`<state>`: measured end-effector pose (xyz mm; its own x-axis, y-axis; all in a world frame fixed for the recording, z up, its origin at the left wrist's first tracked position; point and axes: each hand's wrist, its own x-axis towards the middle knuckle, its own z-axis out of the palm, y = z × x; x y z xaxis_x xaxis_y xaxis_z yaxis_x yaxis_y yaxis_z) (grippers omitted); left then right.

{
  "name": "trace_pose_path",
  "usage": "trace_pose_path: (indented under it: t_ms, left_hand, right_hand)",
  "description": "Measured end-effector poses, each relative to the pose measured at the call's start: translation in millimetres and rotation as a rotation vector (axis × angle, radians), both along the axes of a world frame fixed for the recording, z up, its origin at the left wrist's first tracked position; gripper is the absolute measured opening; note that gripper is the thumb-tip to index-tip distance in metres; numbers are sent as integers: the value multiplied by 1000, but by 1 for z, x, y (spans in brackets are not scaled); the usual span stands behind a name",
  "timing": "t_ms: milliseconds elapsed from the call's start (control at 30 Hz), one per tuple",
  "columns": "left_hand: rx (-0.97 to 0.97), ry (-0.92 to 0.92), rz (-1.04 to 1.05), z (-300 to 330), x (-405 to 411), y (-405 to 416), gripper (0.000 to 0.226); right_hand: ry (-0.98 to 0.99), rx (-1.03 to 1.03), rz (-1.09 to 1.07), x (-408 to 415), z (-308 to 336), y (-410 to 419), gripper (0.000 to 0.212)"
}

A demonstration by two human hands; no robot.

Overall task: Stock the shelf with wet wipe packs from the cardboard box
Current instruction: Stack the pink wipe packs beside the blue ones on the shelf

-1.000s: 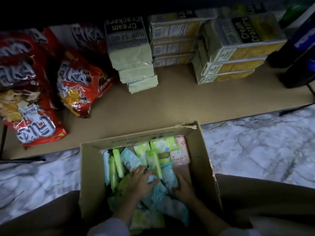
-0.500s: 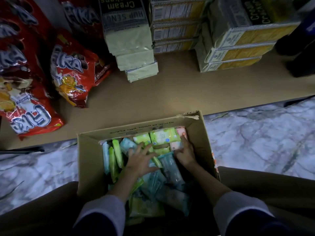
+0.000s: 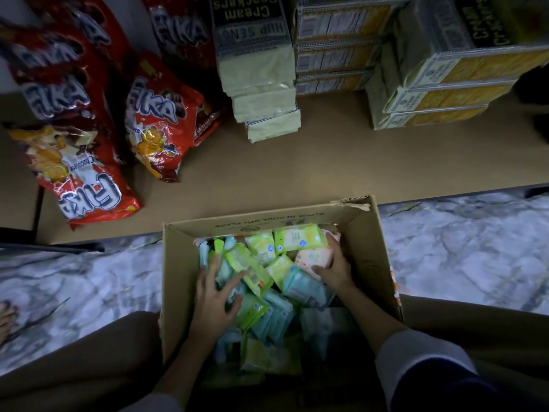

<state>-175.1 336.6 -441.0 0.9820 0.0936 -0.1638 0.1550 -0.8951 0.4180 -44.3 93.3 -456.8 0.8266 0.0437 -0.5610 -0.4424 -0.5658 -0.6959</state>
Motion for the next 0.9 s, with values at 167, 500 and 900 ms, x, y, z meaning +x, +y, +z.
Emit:
trace_pose_path:
  t_ms: [167, 500, 900]
  left_hand:
    - [-390, 177, 387, 13, -13, -8, 88]
    - [-644, 968, 217, 56, -29, -38, 85]
    - [-832, 604, 598, 52, -30, -56, 47]
  right_hand:
    - [84, -3, 180, 20, 26, 0, 81]
    - [91, -327, 534, 26, 91, -24, 81]
    - [62, -115, 409, 23, 121, -22, 81]
